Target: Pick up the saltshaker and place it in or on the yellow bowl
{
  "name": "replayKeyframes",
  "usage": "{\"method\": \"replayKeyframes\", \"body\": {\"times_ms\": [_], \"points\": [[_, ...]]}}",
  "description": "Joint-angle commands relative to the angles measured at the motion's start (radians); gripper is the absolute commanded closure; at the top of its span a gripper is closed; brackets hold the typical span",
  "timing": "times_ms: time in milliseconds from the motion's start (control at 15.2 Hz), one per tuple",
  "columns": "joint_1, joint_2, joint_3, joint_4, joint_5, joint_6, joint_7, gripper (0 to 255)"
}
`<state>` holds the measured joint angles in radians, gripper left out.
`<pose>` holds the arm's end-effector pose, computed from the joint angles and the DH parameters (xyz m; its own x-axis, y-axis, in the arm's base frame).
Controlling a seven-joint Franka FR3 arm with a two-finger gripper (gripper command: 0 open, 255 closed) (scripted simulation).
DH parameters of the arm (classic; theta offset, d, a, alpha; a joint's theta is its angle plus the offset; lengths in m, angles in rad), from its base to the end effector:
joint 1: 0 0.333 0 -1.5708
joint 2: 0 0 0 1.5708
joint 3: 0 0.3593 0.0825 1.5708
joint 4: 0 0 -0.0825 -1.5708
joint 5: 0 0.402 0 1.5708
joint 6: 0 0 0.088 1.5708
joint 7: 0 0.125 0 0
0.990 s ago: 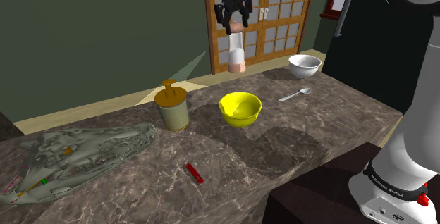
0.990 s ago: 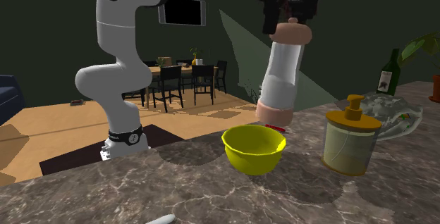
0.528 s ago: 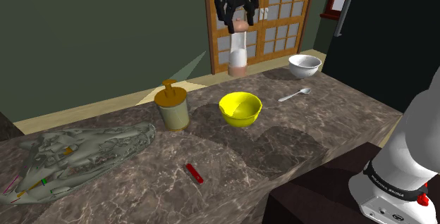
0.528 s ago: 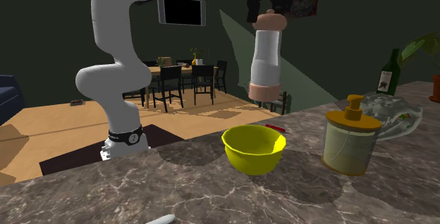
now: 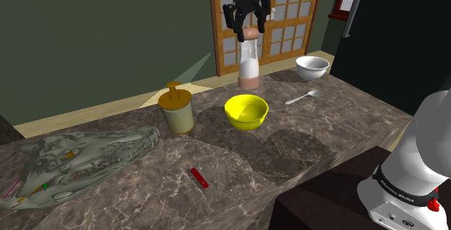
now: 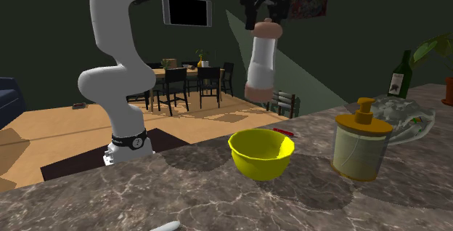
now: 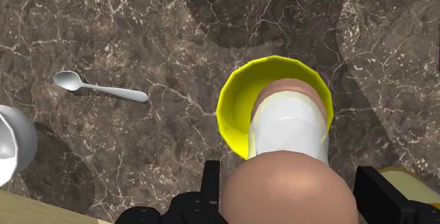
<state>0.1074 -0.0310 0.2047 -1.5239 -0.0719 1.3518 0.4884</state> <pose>0.5120 0.1567 0.6722 0.9776 -0.1915 -0.0876 -0.1788 -0.9746 0.1348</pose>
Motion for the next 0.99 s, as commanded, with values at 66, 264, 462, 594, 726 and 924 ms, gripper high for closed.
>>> {"method": "replayKeyframes", "body": {"times_ms": [66,264,462,594,726,924], "points": [[-0.001,-0.016,-0.001,-0.060,0.004,0.045,0.001,255],[-0.002,-0.028,-0.002,-0.115,0.006,0.088,0.002,255],[-0.002,-0.037,-0.003,-0.167,0.008,0.131,0.003,255],[-0.002,-0.042,-0.004,-0.199,0.009,0.158,0.004,255],[-0.002,-0.046,-0.004,-0.231,0.010,0.186,0.006,255],[-0.002,-0.051,-0.004,-0.276,0.011,0.227,0.008,255]]}}
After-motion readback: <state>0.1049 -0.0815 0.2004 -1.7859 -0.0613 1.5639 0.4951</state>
